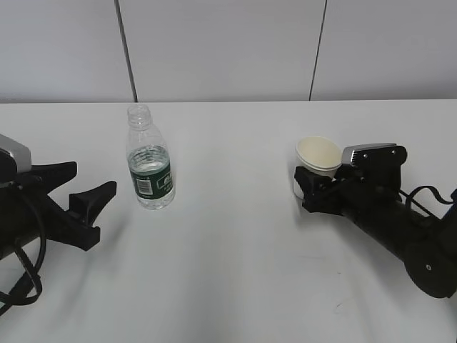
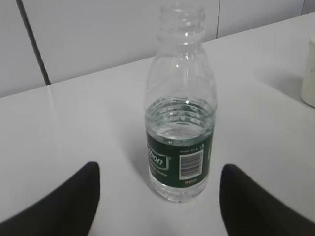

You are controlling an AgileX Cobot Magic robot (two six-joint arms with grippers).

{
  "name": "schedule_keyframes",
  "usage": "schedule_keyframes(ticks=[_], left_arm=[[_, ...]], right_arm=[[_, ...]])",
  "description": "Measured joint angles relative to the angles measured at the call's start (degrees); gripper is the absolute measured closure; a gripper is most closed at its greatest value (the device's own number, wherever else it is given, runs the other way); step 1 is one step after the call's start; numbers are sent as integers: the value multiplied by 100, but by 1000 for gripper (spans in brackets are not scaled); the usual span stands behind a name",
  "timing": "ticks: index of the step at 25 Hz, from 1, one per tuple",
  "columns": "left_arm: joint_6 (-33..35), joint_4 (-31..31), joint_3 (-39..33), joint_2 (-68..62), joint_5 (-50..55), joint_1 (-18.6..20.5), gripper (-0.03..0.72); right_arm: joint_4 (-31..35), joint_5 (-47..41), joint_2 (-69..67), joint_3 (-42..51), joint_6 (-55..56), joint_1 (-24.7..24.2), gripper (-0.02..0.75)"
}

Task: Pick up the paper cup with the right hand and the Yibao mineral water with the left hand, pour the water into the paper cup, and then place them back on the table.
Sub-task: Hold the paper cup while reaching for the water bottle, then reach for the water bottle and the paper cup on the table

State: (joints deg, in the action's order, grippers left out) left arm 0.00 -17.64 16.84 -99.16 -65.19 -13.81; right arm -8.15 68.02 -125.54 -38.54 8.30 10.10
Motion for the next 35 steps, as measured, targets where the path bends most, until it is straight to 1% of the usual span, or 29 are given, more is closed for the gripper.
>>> schedule_keyframes(ticks=[8,12,17,21,23,27,28,31,35], left_arm=[[0,-240,0,0,0,0,220],[0,-172,0,-86,-32,0,220],[0,-88,7,-579,-27,0,220],[0,-75,32,-694,-9,0,216],[0,-80,119,-695,-16,0,192],[0,-80,459,-850,-30,0,87],[0,-80,536,-897,-31,0,74],[0,-93,794,-1021,-30,0,57],[-197,-172,1154,-1138,-30,0,55]], right_arm=[[0,0,0,0,-6,0,214],[0,0,0,0,-6,0,218],[-265,11,0,0,-20,0,218],[-349,11,0,0,-20,0,218],[-358,11,0,0,-20,0,218],[-375,11,0,0,-20,0,218],[-385,11,0,0,-20,0,218],[-385,11,0,0,-20,0,218],[-400,11,0,0,-20,0,218]])
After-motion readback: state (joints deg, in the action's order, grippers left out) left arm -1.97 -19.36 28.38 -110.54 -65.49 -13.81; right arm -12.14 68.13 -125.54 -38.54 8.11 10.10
